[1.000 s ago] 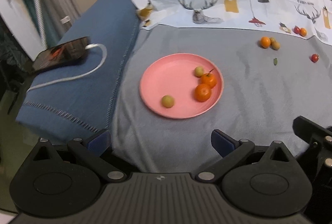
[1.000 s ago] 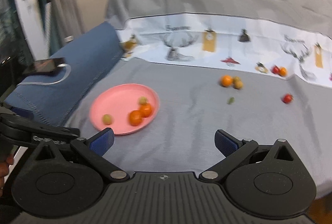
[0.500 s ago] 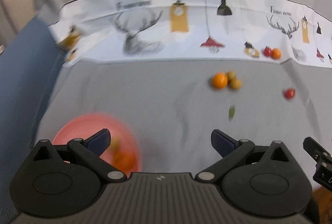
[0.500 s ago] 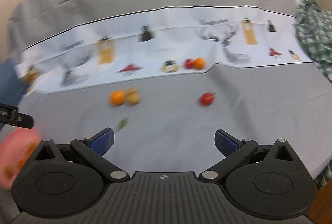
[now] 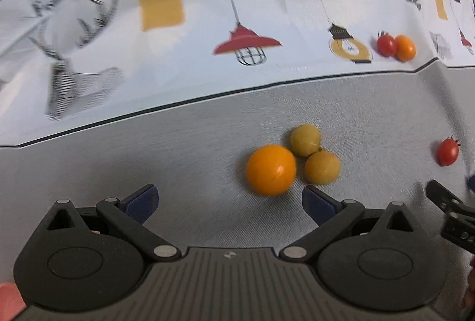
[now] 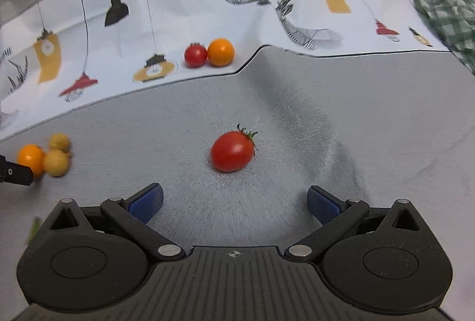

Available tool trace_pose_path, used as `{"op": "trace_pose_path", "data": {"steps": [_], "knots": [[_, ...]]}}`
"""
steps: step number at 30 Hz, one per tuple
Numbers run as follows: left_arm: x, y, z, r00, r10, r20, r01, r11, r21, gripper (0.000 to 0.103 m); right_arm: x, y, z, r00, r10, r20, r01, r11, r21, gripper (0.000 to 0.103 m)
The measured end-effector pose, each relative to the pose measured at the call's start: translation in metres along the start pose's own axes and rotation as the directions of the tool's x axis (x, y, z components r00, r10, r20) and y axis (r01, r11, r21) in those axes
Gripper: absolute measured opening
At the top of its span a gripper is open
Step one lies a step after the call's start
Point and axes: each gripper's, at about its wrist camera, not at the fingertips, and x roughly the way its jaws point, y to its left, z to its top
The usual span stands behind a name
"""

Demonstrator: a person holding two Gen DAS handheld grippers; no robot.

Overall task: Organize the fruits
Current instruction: 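Grasp a mandarin with the left tool while the right tool grasps a red cherry tomato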

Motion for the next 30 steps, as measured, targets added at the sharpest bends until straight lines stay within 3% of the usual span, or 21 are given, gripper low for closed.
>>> {"op": "trace_pose_path", "data": {"steps": [2,5,12,13,14,15,16,17,18,23,30], "knots": [[0.013,-0.002,0.004,1.0,0.002,-0.017,-0.002,1.0,0.001,0.103,0.011,0.009,-0.003,0.998,-0.02,0.057,0.024,0.997,-0.077,0.102],[0.023,0.003,0.01,1.0,-0.027,-0.011,0.026,0.999,-0.043,0.103,0.02,0.015,-0.003,0.993,0.014,0.115,-0.003,0.996,-0.093,0.102],[0.025,0.005,0.015,1.0,-0.031,-0.007,0.03,0.998,-0.046,0.103,0.025,0.016,0.004,0.992,0.029,0.126,-0.017,0.996,-0.09,0.102],[0.023,0.005,0.013,1.0,-0.031,-0.002,0.031,0.998,-0.048,0.097,0.024,0.015,0.004,0.991,0.03,0.129,-0.019,0.996,-0.088,0.1],[0.019,0.004,0.012,0.999,-0.029,0.013,0.03,0.998,-0.049,0.091,0.023,0.015,0.003,0.99,0.027,0.139,-0.015,0.996,-0.087,0.082],[0.013,0.003,0.011,0.999,-0.028,0.031,0.029,0.999,-0.044,0.069,0.02,0.014,0.002,0.987,0.032,0.159,-0.019,0.996,-0.088,0.056],[0.007,0.001,0.011,0.999,-0.034,0.04,0.035,0.999,-0.03,0.04,0.015,0.014,0.001,0.984,0.033,0.175,-0.017,0.995,-0.093,0.044],[0.004,-0.001,0.012,0.999,-0.039,0.033,0.04,0.999,-0.023,0.041,0.014,0.014,0.001,0.984,0.039,0.176,-0.022,0.995,-0.098,0.033],[0.002,-0.001,0.013,0.998,-0.05,0.024,0.05,0.998,-0.029,0.041,0.012,0.013,0.0,0.984,0.046,0.174,-0.029,0.995,-0.097,0.031],[-0.022,0.0,0.004,0.996,-0.07,0.053,0.072,0.997,-0.039,0.041,-0.004,0.011,0.002,0.986,0.048,0.159,-0.038,0.997,-0.071,0.031],[-0.099,0.013,-0.033,0.99,-0.087,0.115,0.095,0.993,-0.067,0.041,-0.075,0.016,0.002,0.969,0.112,0.218,-0.099,0.993,-0.069,0.031]]}}
